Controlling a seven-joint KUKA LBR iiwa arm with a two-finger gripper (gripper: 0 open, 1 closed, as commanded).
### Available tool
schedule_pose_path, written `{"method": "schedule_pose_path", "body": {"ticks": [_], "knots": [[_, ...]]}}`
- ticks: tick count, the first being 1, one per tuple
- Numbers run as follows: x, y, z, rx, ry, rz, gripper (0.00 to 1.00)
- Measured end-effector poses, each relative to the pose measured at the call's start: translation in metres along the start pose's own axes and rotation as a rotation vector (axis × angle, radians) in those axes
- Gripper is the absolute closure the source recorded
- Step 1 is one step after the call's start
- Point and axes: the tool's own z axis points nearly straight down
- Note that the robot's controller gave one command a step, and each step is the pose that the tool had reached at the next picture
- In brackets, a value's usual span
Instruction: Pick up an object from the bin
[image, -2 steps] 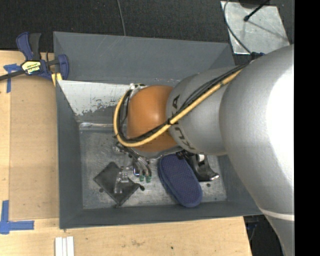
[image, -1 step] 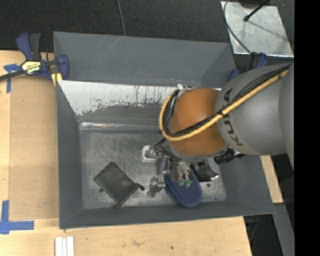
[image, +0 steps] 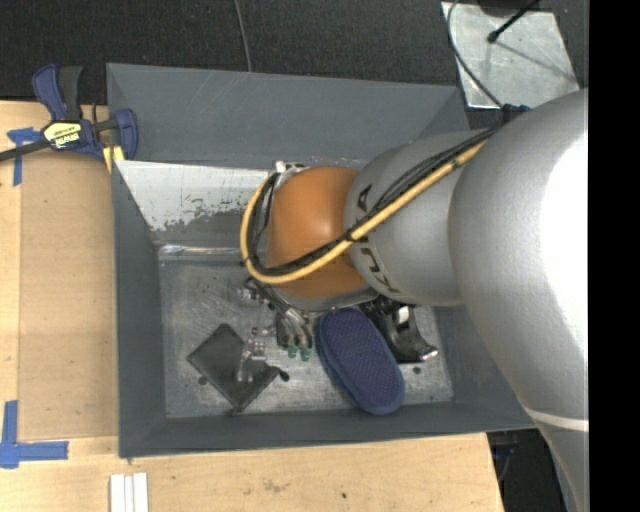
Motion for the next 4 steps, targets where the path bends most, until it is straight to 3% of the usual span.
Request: {"method": "schedule_pose_path", "body": {"ticks": [1, 2, 3, 4], "knots": [[0.021, -0.076, -0.053, 0.005, 0.001, -0.154, 0.0], [0.022, -0.074, -0.052, 0.004, 0.003, -0.156, 1.0], [0.004, 0.008, -0.076, -0.002, -0.003, -0.029, 1.0], [0.004, 0.004, -0.075, 0.003, 0.0, -0.025, 0.0]]}}
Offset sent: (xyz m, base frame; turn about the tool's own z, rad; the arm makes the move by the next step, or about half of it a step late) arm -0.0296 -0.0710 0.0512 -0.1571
